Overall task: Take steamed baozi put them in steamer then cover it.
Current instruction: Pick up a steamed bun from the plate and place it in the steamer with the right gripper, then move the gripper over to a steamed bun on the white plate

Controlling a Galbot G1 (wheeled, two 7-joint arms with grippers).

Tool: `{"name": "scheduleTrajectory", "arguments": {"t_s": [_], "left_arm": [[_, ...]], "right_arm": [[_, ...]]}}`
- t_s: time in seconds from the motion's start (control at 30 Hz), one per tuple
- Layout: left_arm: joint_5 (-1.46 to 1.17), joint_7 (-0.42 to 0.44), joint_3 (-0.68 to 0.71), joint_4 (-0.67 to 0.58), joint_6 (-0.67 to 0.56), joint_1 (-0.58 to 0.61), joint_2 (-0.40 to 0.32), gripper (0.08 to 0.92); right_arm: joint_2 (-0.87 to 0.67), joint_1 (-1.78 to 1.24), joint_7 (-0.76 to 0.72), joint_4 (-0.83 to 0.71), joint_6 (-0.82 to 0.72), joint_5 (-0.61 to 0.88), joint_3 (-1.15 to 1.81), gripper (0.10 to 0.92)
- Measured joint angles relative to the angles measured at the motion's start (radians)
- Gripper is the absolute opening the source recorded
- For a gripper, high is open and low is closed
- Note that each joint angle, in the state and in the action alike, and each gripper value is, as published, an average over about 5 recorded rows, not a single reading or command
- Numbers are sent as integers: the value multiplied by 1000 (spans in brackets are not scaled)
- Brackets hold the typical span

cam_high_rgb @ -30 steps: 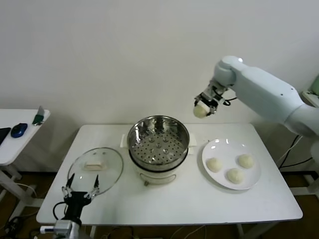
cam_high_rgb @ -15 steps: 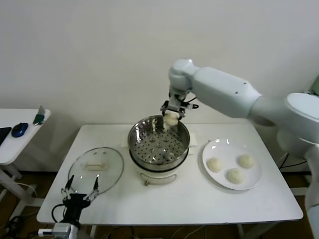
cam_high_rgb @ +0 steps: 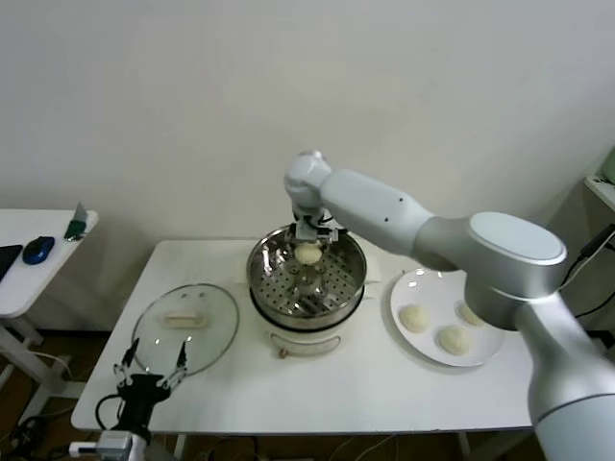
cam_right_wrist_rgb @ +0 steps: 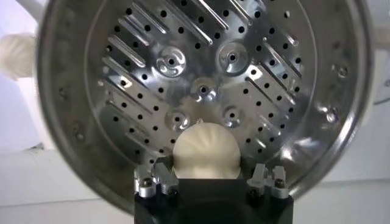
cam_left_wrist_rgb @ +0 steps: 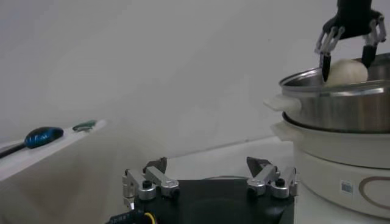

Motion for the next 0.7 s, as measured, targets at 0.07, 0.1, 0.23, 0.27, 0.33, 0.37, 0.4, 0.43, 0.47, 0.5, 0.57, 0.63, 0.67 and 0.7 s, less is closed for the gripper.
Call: {"name": "scheduleTrajectory", "arguments": {"t_s": [0.07,0.1,0.23,0.27,0.33,0.37,0.4,0.43,0.47,0.5,0.57,0.63,0.67,0.7], "left_arm": [[0,0,1,2,0,0,0,823],[0,0,1,3,0,-1,0,823],[1,0,3,6,0,0,0,823],[1,0,4,7,0,0,0,823],[2,0,5,8,0,0,0,823],[3,0,5,8,0,0,0,823],[3,0,5,8,0,0,0,823],[4,0,5,8,0,0,0,823],[4,0,6,8,0,0,0,823],[4,0,6,8,0,0,0,823],[5,0,6,8,1,0,0,823],[5,0,6,8,1,0,0,823],[5,0,6,8,2,0,0,823],[5,0,6,7,2,1,0,823]], "right_arm": [[11,-14,6,-14,6,-19,5,713],[15,-20,9,-20,9,-28,8,714],[32,-39,18,-43,19,-61,20,721],[35,-42,19,-48,20,-68,23,726],[39,-47,20,-55,23,-80,29,751],[41,-48,20,-57,25,-85,32,767],[41,-49,19,-58,27,-89,35,786],[41,-49,18,-58,29,-92,38,801],[41,-49,16,-58,31,-93,40,809],[40,-48,13,-56,33,-94,42,817],[35,-45,6,-50,37,-92,45,821],[27,-39,-3,-40,41,-85,46,822],[22,-34,-8,-33,42,-79,45,822],[16,-28,-12,-25,43,-71,44,822]]}}
